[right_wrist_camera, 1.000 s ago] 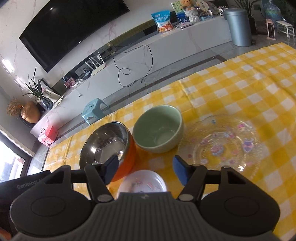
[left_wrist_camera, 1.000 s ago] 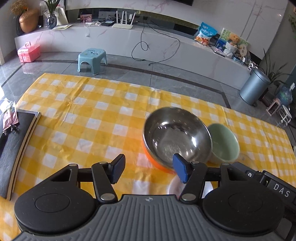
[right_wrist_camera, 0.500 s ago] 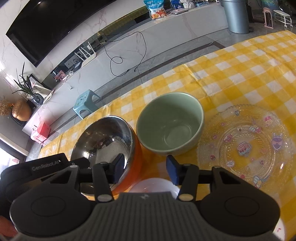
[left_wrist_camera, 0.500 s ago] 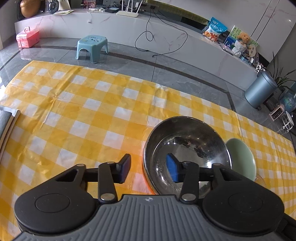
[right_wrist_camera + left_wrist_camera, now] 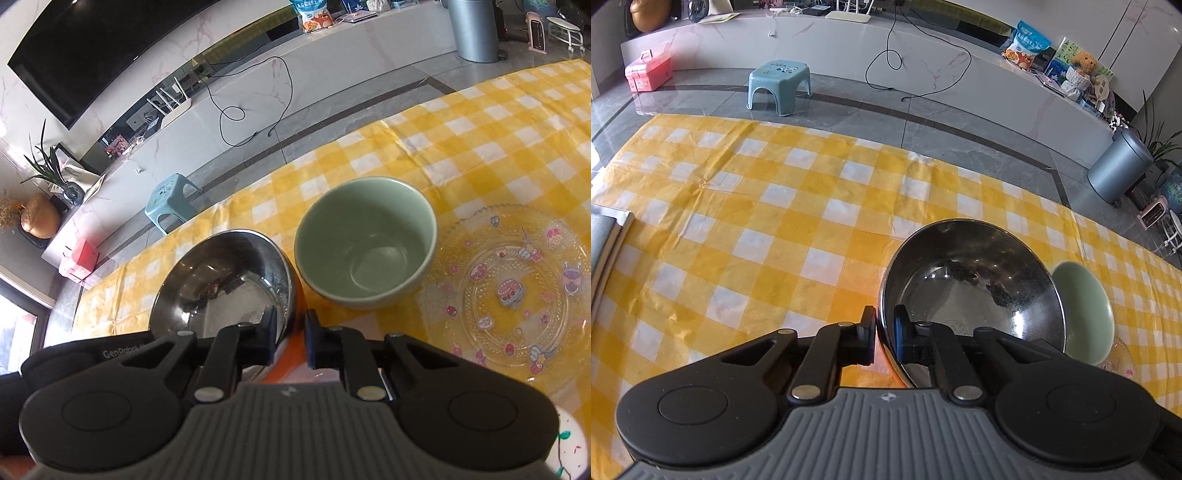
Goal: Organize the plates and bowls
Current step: 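Lift the orange bowl with both tools, lower it into the blue bowl, open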
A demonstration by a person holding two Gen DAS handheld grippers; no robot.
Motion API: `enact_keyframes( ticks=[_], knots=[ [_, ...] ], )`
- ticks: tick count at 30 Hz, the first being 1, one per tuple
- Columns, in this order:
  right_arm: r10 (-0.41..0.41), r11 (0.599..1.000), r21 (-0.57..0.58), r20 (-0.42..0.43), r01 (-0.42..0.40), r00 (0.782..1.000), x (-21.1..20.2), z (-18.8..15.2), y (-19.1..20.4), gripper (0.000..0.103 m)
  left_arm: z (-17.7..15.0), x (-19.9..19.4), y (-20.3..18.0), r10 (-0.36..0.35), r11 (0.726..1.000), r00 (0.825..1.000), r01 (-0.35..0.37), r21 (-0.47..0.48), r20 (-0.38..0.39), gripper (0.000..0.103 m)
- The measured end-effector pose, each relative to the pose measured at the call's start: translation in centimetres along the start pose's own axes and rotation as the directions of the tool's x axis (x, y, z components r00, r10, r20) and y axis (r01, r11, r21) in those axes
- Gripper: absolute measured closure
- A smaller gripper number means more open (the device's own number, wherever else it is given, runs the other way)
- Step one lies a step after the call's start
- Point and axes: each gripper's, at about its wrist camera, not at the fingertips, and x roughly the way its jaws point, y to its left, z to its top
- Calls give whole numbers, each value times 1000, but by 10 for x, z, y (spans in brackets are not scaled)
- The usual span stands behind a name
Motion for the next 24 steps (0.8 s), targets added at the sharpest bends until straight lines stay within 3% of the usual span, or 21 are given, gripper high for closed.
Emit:
enact_keyframes(
  ticks=[8,11,24],
  knots=[
    [31,999,-17,24,-30,999,-41,-9,5,93,-14,-54,0,2,1000,999,-2,5,43,92],
    [54,998,-39,36,-52,998,-65,-17,9,94,-26,-82,-3,33,999,996,-35,21,78,92],
    [163,985,-56,7,-162,987,-166,-77,-1,94,-83,-180,6,58,997,993,-63,53,104,91]
  ],
)
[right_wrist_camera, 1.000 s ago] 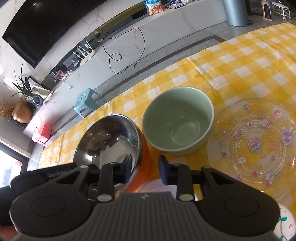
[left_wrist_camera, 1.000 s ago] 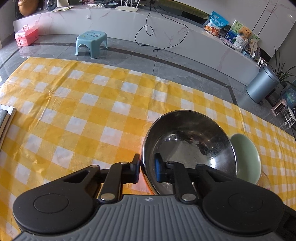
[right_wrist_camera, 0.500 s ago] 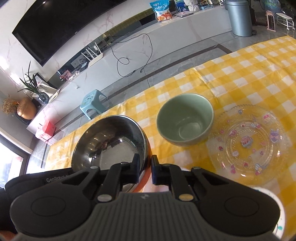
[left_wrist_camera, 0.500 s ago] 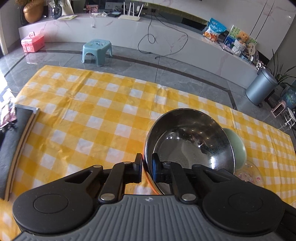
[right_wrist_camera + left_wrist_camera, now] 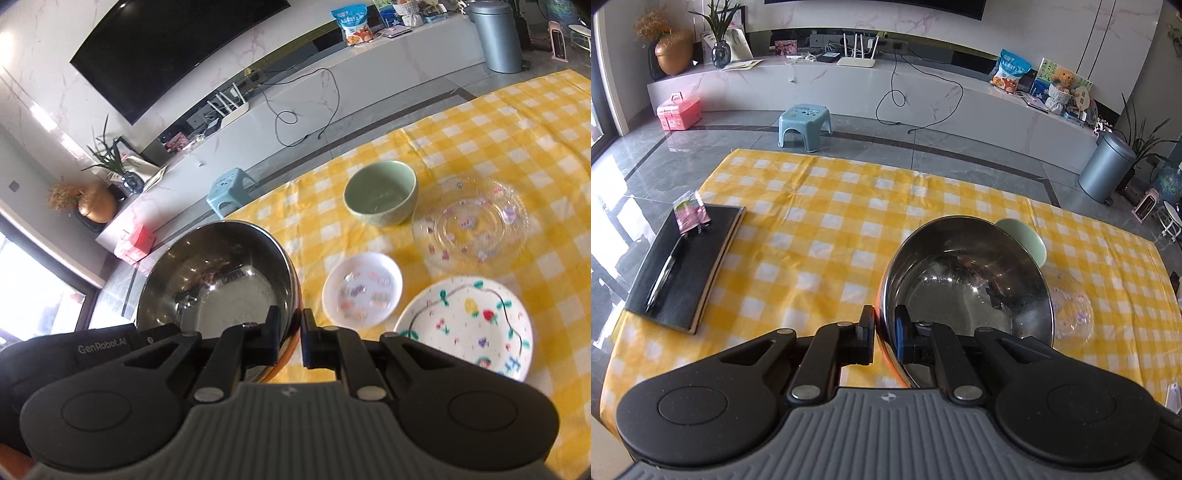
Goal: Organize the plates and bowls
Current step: 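Lift the orange bowl with both tools, lower it into the blue bowl, open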
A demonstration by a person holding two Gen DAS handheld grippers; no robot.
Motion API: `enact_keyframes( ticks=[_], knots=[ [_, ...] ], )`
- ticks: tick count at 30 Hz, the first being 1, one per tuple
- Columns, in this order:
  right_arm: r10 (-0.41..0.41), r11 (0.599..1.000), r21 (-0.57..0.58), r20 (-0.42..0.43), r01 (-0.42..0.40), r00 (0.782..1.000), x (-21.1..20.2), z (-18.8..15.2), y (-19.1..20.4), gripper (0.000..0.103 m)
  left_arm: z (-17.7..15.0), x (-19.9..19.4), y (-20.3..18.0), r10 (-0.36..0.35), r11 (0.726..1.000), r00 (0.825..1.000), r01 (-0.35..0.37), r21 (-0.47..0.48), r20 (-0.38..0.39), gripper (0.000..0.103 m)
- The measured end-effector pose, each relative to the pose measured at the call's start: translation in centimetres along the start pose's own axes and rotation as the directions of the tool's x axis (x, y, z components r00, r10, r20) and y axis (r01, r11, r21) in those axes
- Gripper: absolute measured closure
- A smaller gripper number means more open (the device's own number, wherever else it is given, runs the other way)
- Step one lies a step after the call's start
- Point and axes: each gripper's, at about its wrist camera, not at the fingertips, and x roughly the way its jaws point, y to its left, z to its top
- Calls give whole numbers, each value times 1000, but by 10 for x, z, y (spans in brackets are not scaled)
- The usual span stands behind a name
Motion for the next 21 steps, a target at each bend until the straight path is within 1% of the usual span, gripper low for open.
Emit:
enact_keyframes(
  ticks=[5,9,16,21],
  knots=[
    [17,999,-34,-3,-17,1000,-28,-23,6,95,-23,-22,11,-1,1000,1000,1,-16,-17,92],
    [24,997,-69,-29,-26,999,-41,-38,6,95,-43,-31,20,-3,999,998,1,-38,-60,91],
    [19,997,-78,-71,-24,997,-49,-61,-3,96,-73,-32,36,-42,995,988,27,-98,-150,90],
    [-5,996,-94,-76,-2,997,-51,-72,-7,97,-90,-28,41,-51,994,980,31,-108,-193,89]
  ],
)
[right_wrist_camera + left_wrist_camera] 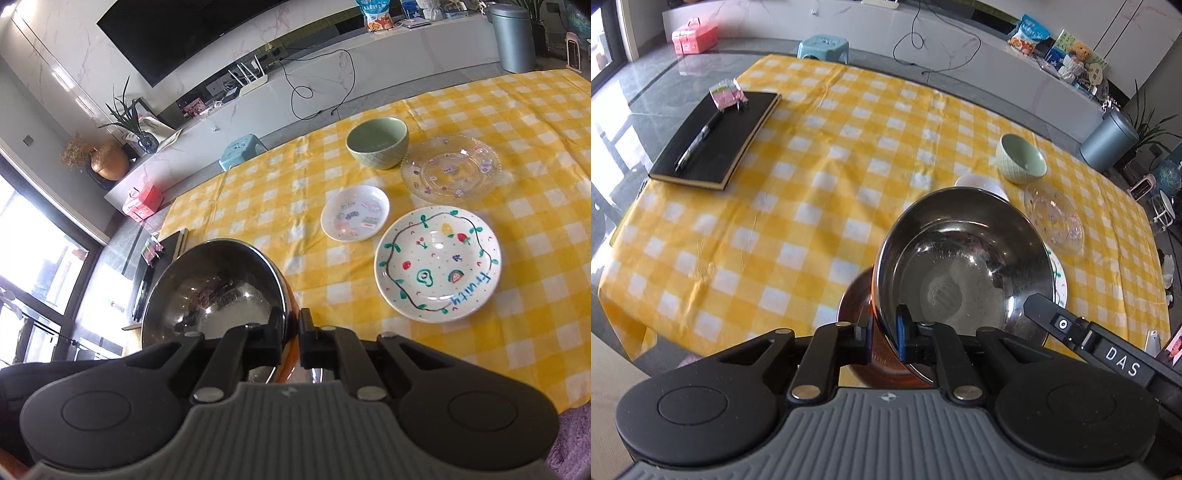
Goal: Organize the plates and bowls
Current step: 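Lift the orange bowl with both tools, lower it into the blue bowl, open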
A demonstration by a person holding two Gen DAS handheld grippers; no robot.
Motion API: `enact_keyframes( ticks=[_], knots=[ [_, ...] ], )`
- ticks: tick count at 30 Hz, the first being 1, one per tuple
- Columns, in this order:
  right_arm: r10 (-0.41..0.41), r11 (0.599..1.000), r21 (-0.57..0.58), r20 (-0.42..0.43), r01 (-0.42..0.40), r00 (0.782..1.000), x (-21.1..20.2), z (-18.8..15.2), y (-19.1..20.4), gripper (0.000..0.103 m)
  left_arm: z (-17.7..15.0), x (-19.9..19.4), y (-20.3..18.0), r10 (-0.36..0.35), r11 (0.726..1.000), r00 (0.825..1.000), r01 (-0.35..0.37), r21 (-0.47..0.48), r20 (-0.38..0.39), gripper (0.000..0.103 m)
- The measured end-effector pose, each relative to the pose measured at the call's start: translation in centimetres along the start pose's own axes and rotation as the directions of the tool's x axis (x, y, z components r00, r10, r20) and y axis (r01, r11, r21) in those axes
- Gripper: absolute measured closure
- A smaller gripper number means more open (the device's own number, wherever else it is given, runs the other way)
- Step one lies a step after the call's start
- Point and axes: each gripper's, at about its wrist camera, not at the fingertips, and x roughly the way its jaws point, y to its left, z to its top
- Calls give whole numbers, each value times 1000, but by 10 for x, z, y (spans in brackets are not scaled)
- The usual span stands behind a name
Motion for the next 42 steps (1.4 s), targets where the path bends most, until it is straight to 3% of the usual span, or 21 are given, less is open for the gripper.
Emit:
enact_keyframes(
  ticks=[12,27,42],
  knots=[
    [-18,1000,-15,-58,18,998,16,-14,0,98,-15,17,18,-1,999,996,-4,-46,-89,89],
    [-55,998,-26,-83,53,995,30,-17,1,98,-15,35,20,23,999,988,-27,-19,-151,87],
    [-72,997,-45,-99,68,992,40,-21,0,97,-14,42,20,51,999,990,-49,15,-132,86]
  ],
)
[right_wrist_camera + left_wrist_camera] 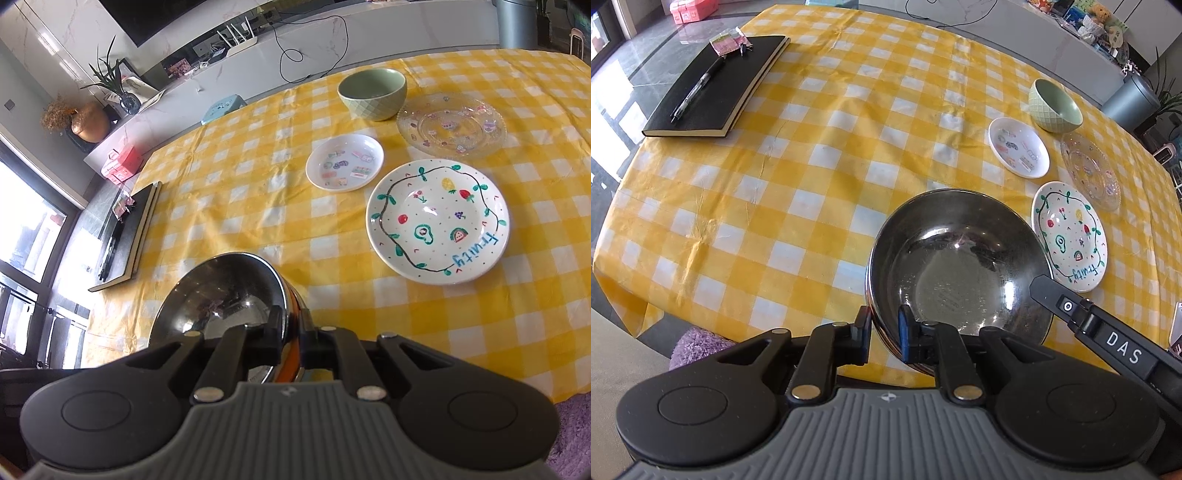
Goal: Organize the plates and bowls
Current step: 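Lift the orange bowl with both tools, lower it into the blue bowl, open, then move both tools to the pale green bowl rim and close them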
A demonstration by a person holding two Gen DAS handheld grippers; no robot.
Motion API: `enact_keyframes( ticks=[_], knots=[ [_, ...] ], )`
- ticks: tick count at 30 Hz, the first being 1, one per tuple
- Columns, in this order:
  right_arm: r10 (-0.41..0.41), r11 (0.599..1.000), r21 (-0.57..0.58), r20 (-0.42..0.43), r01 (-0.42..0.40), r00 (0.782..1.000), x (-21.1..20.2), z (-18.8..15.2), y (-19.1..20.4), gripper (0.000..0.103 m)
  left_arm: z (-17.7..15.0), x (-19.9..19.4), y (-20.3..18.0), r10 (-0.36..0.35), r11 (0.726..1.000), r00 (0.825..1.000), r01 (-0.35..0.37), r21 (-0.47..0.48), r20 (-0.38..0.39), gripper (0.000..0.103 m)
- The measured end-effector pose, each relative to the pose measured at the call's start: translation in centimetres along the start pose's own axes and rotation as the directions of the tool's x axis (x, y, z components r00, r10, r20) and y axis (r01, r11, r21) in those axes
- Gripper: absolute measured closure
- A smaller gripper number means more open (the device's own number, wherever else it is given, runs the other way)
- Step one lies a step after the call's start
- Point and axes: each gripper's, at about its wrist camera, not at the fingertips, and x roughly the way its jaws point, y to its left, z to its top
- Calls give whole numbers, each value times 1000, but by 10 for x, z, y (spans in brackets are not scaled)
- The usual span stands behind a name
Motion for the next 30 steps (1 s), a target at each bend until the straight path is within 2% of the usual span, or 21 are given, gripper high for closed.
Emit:
enact_keyframes(
  ticks=[4,6,7,8,10,14,20,24,30],
  knots=[
    [7,1000,1,2,-7,1000,-1,1,0,93,-1,-3,-2,9,1000,1000,-9,16,18,86],
    [9,1000,-2,10,-9,1000,-3,1,0,93,-1,-7,-2,16,1000,1000,-16,19,25,82],
    [11,1000,-3,12,-11,1000,-5,1,0,90,-1,-8,-2,16,1000,999,-17,17,29,76],
    [14,1000,-2,15,-14,1000,-7,2,0,82,-1,-11,-2,17,1000,999,-17,16,35,70],
    [21,1000,1,24,-21,999,-10,3,0,74,-1,-16,-3,33,999,998,-34,19,49,65],
    [33,999,6,47,-34,998,-20,4,-2,72,-1,-32,-7,52,998,994,-55,37,97,56],
    [54,998,32,90,-57,994,-38,9,-11,57,1,-57,-26,-1,998,985,-10,64,171,48],
    [57,995,68,132,-66,990,-54,14,-26,52,1,-65,-50,-41,993,977,17,113,211,48],
    [-17,995,99,242,-7,970,-80,23,-54,45,0,-65,-90,-133,977,957,83,197,259,45]
  ],
)
